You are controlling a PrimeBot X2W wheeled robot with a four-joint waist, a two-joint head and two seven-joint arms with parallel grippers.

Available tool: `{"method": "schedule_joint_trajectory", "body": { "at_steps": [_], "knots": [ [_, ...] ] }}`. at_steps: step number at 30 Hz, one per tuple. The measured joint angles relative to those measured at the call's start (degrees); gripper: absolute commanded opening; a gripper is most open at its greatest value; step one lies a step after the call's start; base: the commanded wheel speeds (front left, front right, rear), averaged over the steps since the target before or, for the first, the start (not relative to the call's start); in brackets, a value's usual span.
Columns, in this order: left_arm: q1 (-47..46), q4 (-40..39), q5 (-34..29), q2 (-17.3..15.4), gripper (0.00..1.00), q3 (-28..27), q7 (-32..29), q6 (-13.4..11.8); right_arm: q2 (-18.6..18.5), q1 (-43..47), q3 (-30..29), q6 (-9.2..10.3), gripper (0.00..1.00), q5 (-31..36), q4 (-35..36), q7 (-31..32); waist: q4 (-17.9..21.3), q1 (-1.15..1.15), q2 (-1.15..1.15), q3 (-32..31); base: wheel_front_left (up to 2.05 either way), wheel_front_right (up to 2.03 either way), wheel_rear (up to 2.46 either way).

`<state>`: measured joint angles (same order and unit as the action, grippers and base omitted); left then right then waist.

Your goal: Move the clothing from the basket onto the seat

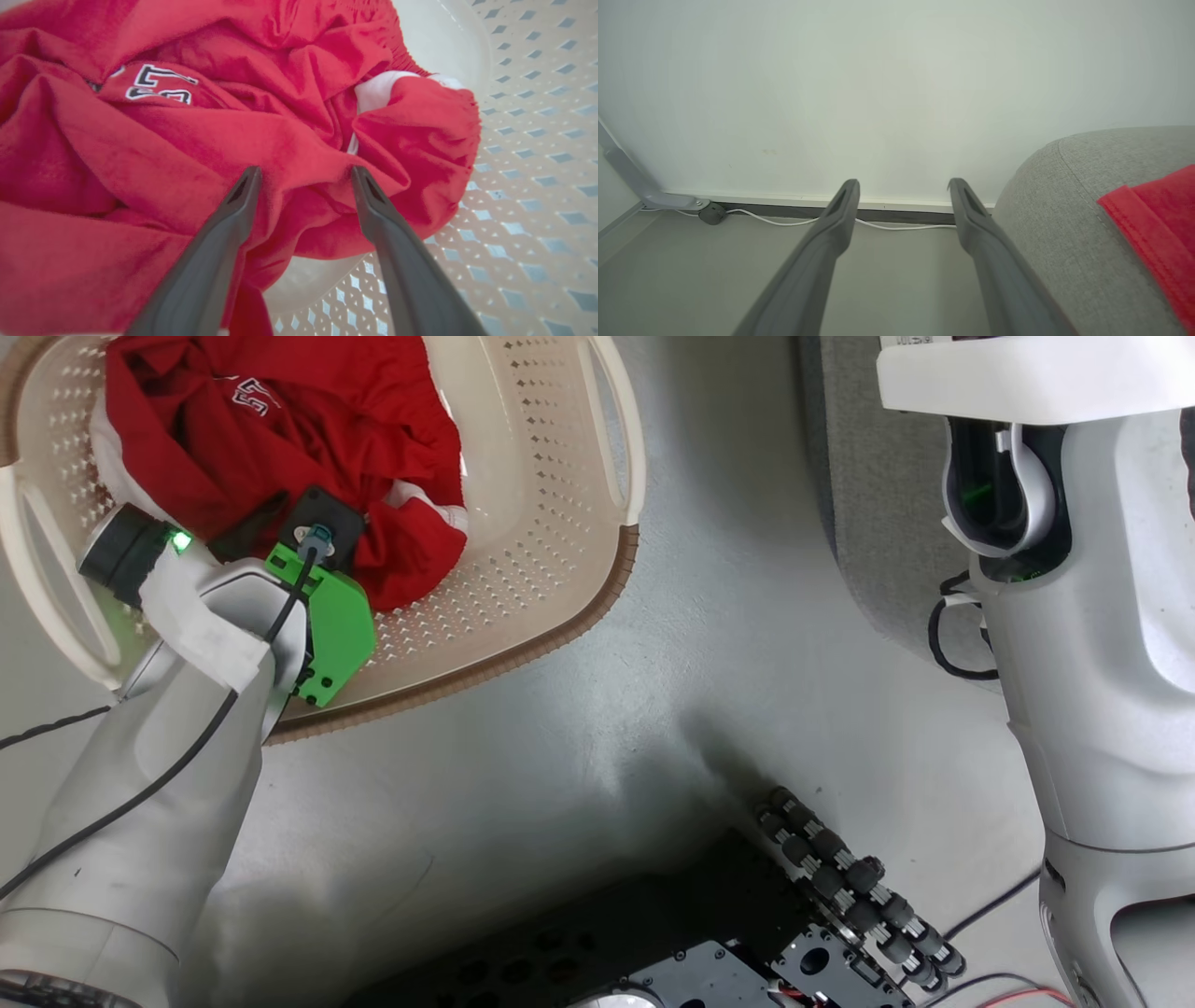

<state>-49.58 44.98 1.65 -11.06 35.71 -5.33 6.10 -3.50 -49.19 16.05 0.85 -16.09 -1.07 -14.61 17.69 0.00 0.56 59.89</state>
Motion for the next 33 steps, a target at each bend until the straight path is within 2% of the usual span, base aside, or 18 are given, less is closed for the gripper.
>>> {"method": "schedule_joint_trajectory", "body": {
  "at_steps": [7,8,9,10,11,18,33],
  "knots": [
    [-0.98,1.72,-0.42,0.51,1.0,0.42,0.36,-0.08,0.01,0.01,0.0,0.0,1.0,-0.08,-0.29,0.0,0.54,0.0,0.0,0.3,0.0,0.0,0.0],
    [-1.19,1.85,-0.42,0.68,0.86,0.42,0.45,-0.11,0.02,0.01,0.02,0.0,1.0,-0.08,-0.33,0.0,0.59,0.0,0.0,0.32,0.0,0.0,0.0],
    [-1.37,1.92,-0.43,0.8,0.47,0.45,0.96,-0.15,0.02,0.01,0.03,0.0,1.0,-0.08,-0.37,0.0,0.64,0.0,0.0,0.33,0.0,0.0,0.0],
    [-1.57,2.05,-0.43,0.89,0.32,0.48,1.23,-0.15,0.03,0.01,0.04,0.01,1.0,-0.09,-0.44,0.0,0.69,0.0,0.0,0.33,0.0,0.0,0.0],
    [-1.71,2.29,-0.43,1.0,0.0,0.48,1.44,-0.16,0.03,0.01,0.07,0.0,1.0,-0.1,-0.51,0.0,0.74,0.0,0.0,0.34,0.0,0.0,0.0],
    [-2.14,3.42,-0.42,1.22,0.0,0.49,3.02,-0.16,0.07,0.01,0.3,0.02,1.0,-1.26,-0.53,0.0,0.99,0.0,0.0,0.19,0.0,0.0,0.0],
    [-1.98,2.08,2.5,5.08,0.0,-1.19,14.0,-0.15,0.14,1.4,-0.83,0.22,1.0,-1.42,-2.94,0.0,0.16,0.0,0.0,-4.14,0.0,0.0,0.0]
  ]
}}
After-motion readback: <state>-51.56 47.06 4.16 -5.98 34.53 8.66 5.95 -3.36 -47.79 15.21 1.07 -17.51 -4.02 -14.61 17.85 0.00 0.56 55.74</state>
